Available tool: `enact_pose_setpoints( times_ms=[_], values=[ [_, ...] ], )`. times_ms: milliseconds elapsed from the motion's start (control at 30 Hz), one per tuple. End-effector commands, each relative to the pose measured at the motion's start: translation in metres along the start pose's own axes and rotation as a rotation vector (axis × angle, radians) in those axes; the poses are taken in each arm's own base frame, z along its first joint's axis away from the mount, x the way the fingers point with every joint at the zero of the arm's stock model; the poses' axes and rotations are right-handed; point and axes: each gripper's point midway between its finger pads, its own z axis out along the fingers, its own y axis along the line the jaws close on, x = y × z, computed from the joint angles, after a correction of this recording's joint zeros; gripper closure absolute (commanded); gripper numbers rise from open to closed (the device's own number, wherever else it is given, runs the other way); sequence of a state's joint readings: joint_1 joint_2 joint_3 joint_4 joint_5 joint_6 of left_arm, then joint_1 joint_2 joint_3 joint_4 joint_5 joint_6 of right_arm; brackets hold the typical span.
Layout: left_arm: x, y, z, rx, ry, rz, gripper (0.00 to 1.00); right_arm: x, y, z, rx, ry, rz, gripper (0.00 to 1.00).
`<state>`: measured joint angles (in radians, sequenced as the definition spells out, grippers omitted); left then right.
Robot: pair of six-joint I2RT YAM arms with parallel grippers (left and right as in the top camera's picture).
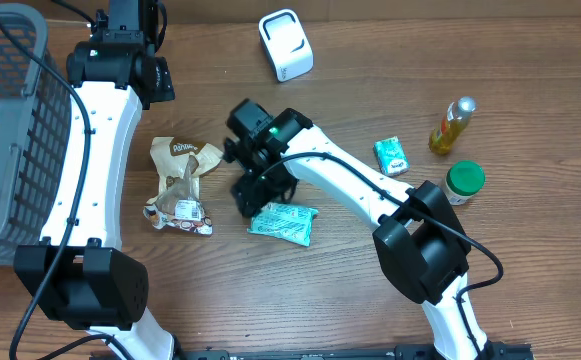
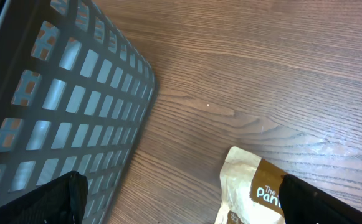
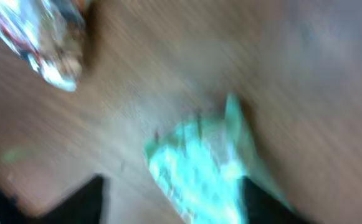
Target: Scan the item barcode
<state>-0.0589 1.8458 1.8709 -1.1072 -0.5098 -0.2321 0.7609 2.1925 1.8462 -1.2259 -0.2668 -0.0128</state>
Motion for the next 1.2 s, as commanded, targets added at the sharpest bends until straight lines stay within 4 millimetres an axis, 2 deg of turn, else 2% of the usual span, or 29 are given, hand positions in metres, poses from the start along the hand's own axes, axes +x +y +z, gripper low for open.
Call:
enact_pose_setpoints(
  times_ms=[0, 33, 100, 267, 400, 533, 700, 900, 967, 1033, 1100, 1167],
  values=[
    [-0.008, 0.004, -0.012, -0.002, -0.035, -0.004, 0.00, 0.021, 0.006, -0.014, -0.003, 0.061, 0.065, 0.73],
    [-0.008, 0.004, -0.012, -0.002, -0.035, -0.004, 0.00, 0.031, 0.007, -0.012, -0.001, 0.103, 0.075, 0.89],
    [-0.008, 0.004, -0.012, -0.002, -0.035, -0.004, 0.00, 0.043, 0.009, -0.006, 0.006, 0.147, 0.109, 0.96],
    [-0.008, 0.004, -0.012, -0.002, -0.035, -0.004, 0.01, 0.079, 0.009, 0.018, 0.027, 0.271, 0.156, 0.96],
    [-0.008, 0.004, -0.012, -0.002, -0.035, -0.004, 0.01, 0.092, 0.009, 0.031, 0.040, 0.304, 0.170, 0.96],
    [-0.008, 0.004, -0.012, -0.002, -0.035, -0.004, 0.00, 0.089, -0.006, 0.034, 0.127, 0.278, 0.185, 0.96],
    [-0.008, 0.004, -0.012, -0.002, -0.035, -0.004, 0.00, 0.079, -0.039, 0.030, 0.318, 0.210, 0.230, 0.96],
    [-0.008, 0.004, -0.012, -0.002, -0.035, -0.004, 0.00, 0.078, -0.044, 0.028, 0.322, 0.205, 0.240, 0.96],
    [-0.008, 0.004, -0.012, -0.002, -0.035, -0.004, 0.01, 0.076, -0.040, 0.024, 0.306, 0.207, 0.242, 0.96],
    [-0.008, 0.004, -0.012, -0.002, -0.036, -0.004, 0.00, 0.069, -0.029, 0.012, 0.264, 0.197, 0.240, 0.94],
    [-0.008, 0.004, -0.012, -0.002, -0.035, -0.004, 0.01, 0.057, -0.005, -0.001, 0.143, 0.167, 0.177, 0.85],
    [-0.008, 0.004, -0.012, -0.002, -0.035, -0.004, 0.00, 0.054, 0.009, -0.003, 0.071, 0.161, 0.161, 0.80]
  ],
)
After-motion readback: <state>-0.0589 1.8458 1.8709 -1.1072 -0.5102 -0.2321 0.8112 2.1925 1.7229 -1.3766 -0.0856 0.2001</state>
